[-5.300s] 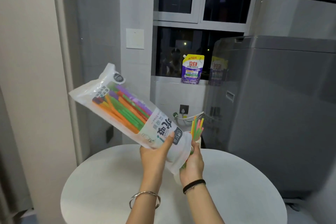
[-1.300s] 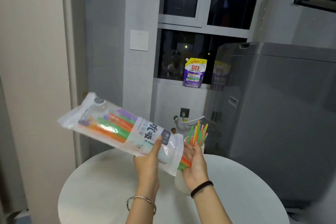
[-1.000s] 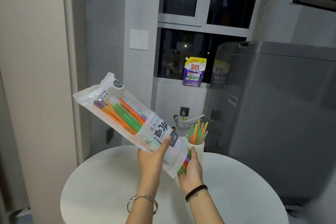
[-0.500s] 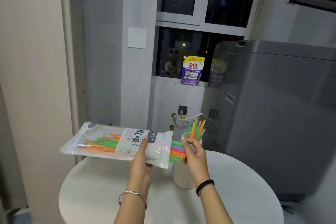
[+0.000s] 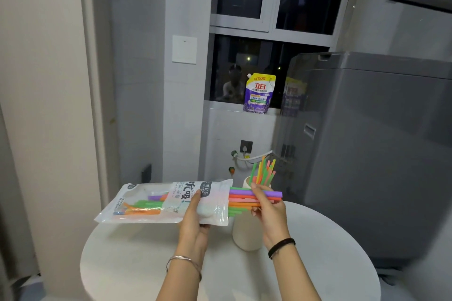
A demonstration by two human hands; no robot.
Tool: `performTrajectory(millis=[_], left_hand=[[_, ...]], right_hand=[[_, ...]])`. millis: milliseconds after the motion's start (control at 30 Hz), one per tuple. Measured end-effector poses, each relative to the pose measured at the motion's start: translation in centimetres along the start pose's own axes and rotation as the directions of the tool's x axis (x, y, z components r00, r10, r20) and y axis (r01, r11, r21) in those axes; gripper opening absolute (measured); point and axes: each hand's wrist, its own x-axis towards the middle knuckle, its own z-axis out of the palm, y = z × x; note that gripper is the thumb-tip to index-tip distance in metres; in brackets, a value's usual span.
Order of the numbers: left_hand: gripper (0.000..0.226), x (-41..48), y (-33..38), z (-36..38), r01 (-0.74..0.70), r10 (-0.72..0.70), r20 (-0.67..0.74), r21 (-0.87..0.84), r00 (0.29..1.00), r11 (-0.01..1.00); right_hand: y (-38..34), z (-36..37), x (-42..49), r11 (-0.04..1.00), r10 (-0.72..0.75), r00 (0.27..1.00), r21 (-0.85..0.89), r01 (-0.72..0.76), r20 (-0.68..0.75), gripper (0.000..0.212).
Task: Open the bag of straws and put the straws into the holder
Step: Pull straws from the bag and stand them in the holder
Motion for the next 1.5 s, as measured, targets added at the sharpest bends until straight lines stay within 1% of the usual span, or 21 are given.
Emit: performTrajectory(millis=[100,167,267,333,400,500,567,633,767,833,867,933,1000,1100,1167,1300,1400,1433,1500], left_hand=[[0.043,0.2,0.4,-0.3,-0.008,0.007,-0.011,-0.048,1.0,0.999],[0.044,0.4,0.8,-0.5,-0.019,0.017,-0.027,-0.095,0.999,0.995],[0.046,0.7,1.0,-0.7,-0.037,0.033,-0.039,-0.108,0.999,0.994],[0.046,0.5,0.7,-0.6,-0.03,0.028,-0.021,-0.074,0.999,0.997],[0.05,0.3,0.2,-0.3,-0.024,0.023,-0.004,-0.025,1.0,0.999],[0.054,0.1,-0.1,-0.2,-0.026,0.026,0.007,0.007,1.0,1.0],[0.053,0.2,-0.1,-0.3,-0.024,0.024,0.004,0.009,1.0,1.0],[0.051,0.4,0.1,-0.5,-0.025,0.025,-0.009,0.006,1.0,1.0],[0.046,0.8,0.8,-1.2,-0.035,0.034,-0.038,-0.023,0.999,0.999],[0.049,0.9,0.9,-1.3,-0.043,0.042,-0.028,-0.017,0.999,0.999],[0.051,1.0,0.9,-1.3,-0.043,0.043,-0.021,-0.008,0.999,0.999],[0.053,0.9,0.7,-1.2,-0.039,0.039,-0.012,0.02,0.999,0.999],[0.052,0.9,0.5,-1.2,-0.037,0.037,-0.004,0.044,0.999,0.998],[0.05,0.6,0.4,-1.0,-0.032,0.032,0.009,0.069,0.999,0.997],[0.05,0.5,0.2,-0.8,-0.031,0.03,0.021,0.085,0.999,0.996],[0.048,0.2,-0.2,-0.5,-0.023,0.016,0.058,0.122,0.998,0.992],[0.048,0.0,-0.5,-0.2,-0.008,-0.003,0.079,0.14,0.997,0.99],[0.047,-0.1,-0.5,-0.2,0.002,-0.013,0.08,0.138,0.997,0.99],[0.043,-0.1,-0.5,-0.2,0.026,-0.035,0.075,0.12,0.997,0.992]], right_hand=[[-0.6,-0.7,0.3,0.997,-0.065,0.998,-0.035,0.065,0.0,0.014],[-1.0,-0.9,0.3,0.994,-0.105,0.994,-0.011,0.105,-0.01,0.014],[-1.2,-0.9,0.3,0.99,-0.134,0.99,0.029,0.135,-0.042,0.027],[-0.9,-0.8,0.2,0.994,-0.11,0.994,0.0,0.11,-0.011,0.02],[-0.6,-0.4,0.1,0.998,-0.043,0.999,-0.033,0.044,0.018,0.012],[-0.4,0.0,0.0,0.996,0.083,0.994,0.011,-0.083,0.068,0.014],[-0.5,0.0,-0.1,0.991,0.134,0.984,0.004,-0.136,0.12,0.017],[-0.6,-0.4,0.1,0.994,0.108,0.988,-0.023,-0.106,0.109,0.02],[-1.2,-1.3,0.5,0.998,-0.019,0.999,0.067,0.022,-0.045,0.03],[-1.4,-1.6,0.6,0.996,-0.052,0.995,0.073,0.059,-0.088,0.034],[-1.4,-1.6,0.5,0.995,-0.054,0.995,0.075,0.061,-0.089,0.034],[-1.3,-1.6,0.4,0.995,-0.026,0.999,0.097,0.03,-0.046,0.028],[-1.3,-1.5,0.3,0.991,0.017,1.0,0.132,-0.018,0.012,0.023],[-1.4,-1.6,0.3,0.981,0.072,0.996,0.177,-0.08,0.052,0.017],[-1.4,-1.7,0.3,0.983,0.089,0.993,0.153,-0.101,0.082,0.016],[-1.3,-1.6,0.0,0.994,0.099,0.986,0.042,-0.106,0.135,0.02],[-1.3,-1.4,-0.3,0.987,0.149,0.969,0.037,-0.159,0.195,0.026],[-1.4,-1.3,-0.3,0.985,0.16,0.968,0.03,-0.169,0.193,0.028],[-1.6,-1.1,-0.2,0.991,0.131,0.986,-0.014,-0.13,0.104,0.03]])
